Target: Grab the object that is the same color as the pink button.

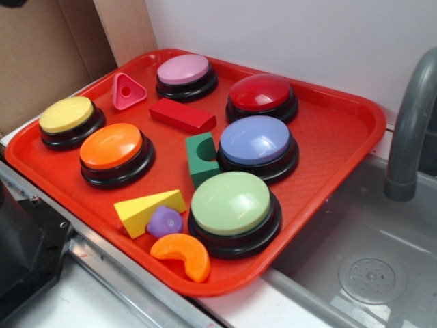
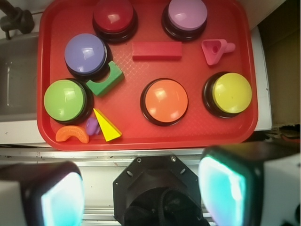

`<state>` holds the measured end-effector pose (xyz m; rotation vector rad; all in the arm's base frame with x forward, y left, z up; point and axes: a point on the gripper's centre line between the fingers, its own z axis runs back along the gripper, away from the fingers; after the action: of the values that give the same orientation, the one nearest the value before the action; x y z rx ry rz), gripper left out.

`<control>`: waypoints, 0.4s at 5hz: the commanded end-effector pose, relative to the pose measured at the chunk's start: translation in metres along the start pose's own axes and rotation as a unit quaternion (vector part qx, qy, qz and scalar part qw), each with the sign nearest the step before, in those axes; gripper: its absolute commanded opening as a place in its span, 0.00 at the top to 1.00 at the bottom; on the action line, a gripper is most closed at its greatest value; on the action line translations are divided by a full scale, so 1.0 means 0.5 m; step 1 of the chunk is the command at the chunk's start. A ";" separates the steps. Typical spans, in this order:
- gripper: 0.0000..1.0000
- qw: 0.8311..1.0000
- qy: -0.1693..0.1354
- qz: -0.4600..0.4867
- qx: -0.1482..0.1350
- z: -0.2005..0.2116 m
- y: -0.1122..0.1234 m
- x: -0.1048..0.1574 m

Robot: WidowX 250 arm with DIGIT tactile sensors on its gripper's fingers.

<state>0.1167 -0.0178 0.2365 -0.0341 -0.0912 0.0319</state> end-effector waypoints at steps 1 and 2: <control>0.00 1.000 0.000 0.000 0.000 0.000 0.000 0.000; 0.00 0.999 -0.036 -0.010 0.013 -0.037 0.014 0.041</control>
<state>0.1356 -0.0115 0.2151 -0.0076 -0.1503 0.0161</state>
